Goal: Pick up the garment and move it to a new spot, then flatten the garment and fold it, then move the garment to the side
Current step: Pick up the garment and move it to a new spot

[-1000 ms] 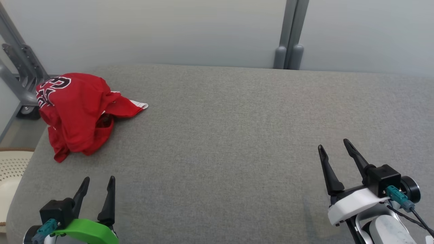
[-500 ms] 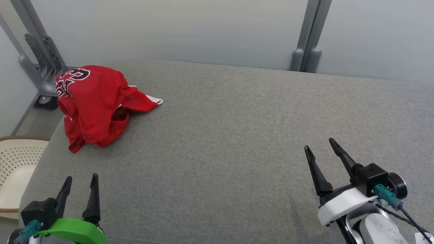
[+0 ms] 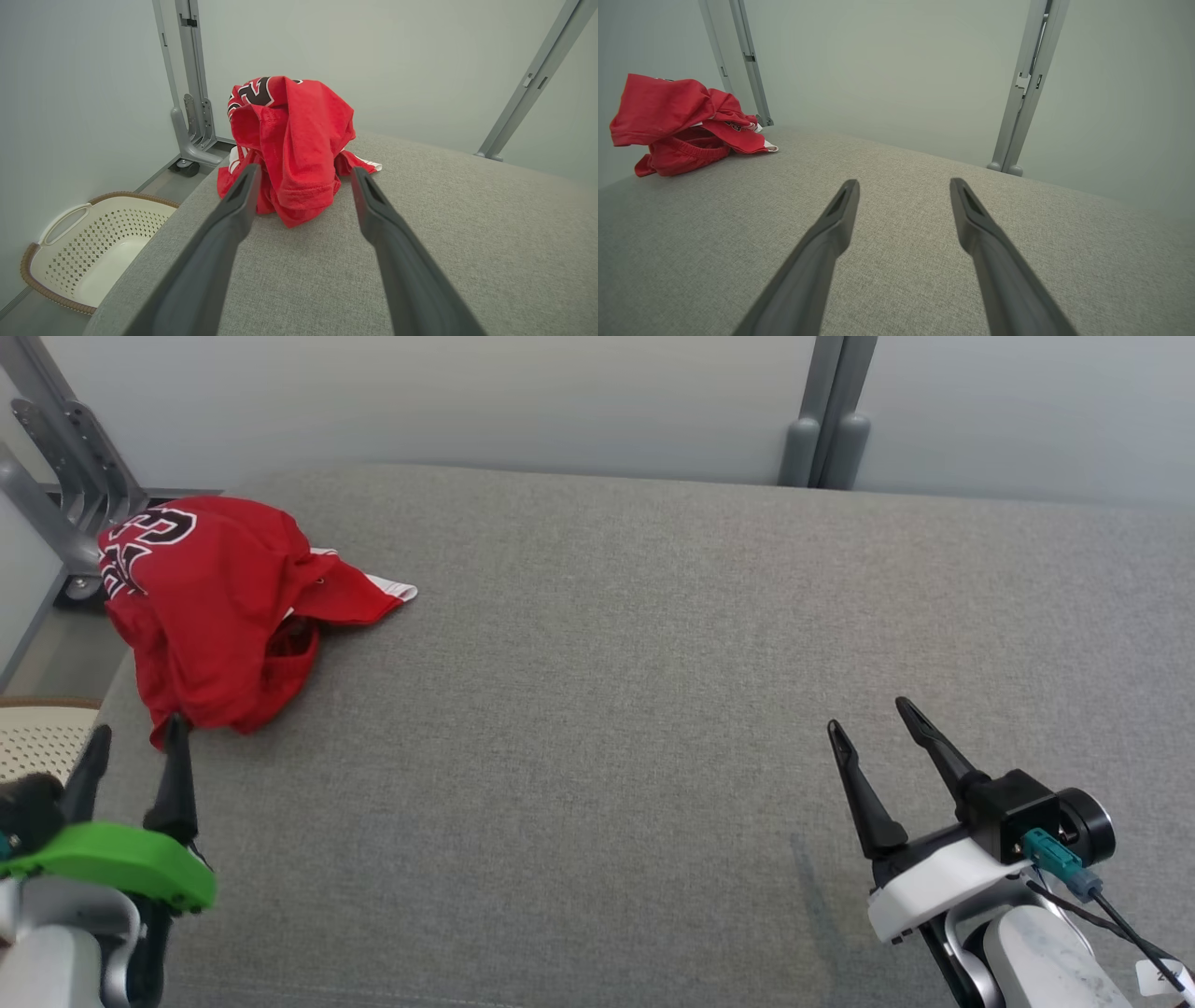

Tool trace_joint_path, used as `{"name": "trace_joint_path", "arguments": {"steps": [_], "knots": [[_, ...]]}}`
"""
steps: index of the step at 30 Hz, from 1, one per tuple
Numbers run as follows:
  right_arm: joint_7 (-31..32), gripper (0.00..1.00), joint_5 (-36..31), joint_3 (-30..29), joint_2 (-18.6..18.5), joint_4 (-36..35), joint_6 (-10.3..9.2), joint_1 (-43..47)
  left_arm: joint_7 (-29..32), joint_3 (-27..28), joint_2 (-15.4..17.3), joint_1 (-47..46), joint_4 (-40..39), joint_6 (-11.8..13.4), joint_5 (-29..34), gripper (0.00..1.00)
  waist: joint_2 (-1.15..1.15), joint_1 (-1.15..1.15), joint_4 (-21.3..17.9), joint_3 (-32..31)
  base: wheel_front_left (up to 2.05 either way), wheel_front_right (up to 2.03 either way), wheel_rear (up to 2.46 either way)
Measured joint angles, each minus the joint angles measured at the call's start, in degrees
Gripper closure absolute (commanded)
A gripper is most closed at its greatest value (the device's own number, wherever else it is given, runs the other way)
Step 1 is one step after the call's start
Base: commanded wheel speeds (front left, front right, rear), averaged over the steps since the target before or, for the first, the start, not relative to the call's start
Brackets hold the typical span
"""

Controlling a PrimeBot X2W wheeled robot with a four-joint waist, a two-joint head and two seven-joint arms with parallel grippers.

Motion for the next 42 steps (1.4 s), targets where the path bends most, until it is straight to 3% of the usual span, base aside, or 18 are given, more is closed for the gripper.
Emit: {"name": "trace_joint_path", "arguments": {"steps": [13,20,29,31,33,34,42], "knots": [[-0.1,0.0,-1.7,1.4,0.4,-0.7,0.57,-5.0,17.7,0.9,9.7,-18.1,4.1,1.5,0.4,0.0,0.0,0.0,-2.5,9.0,0.0,0.0,0.0],[-0.1,0.0,-2.0,1.9,1.0,-0.6,0.98,-8.9,22.6,1.3,10.0,-22.8,7.8,2.3,-0.4,0.0,0.0,0.0,-4.3,13.7,0.0,0.0,0.0],[-0.2,0.0,-2.0,0.5,1.2,0.2,0.9,-9.8,23.6,0.0,9.8,-26.2,11.2,2.3,-0.4,0.0,0.0,0.0,-7.2,16.4,0.0,0.0,0.0],[-0.2,0.0,-2.0,0.5,1.3,0.5,0.9,-9.8,23.6,-0.3,9.8,-27.1,11.5,2.3,-0.2,0.05,0.0,0.0,-7.4,16.6,0.0,0.0,0.0],[-0.2,0.0,-2.0,0.5,1.3,0.7,0.89,-9.8,23.6,-0.5,9.8,-27.5,12.1,2.3,0.3,0.6,0.0,0.0,-7.5,16.6,0.0,0.0,0.0],[-0.2,0.0,-2.0,0.5,1.3,0.9,0.89,-9.8,23.5,-0.5,9.8,-27.6,12.6,2.3,0.4,0.99,0.0,0.0,-7.5,16.6,0.0,0.0,0.0],[-0.2,0.0,-2.0,0.3,1.7,1.5,0.79,-9.8,21.5,-1.5,10.9,-31.6,12.1,2.1,1.7,1.0,0.0,0.0,-7.6,16.0,0.0,0.0,0.0]]}}
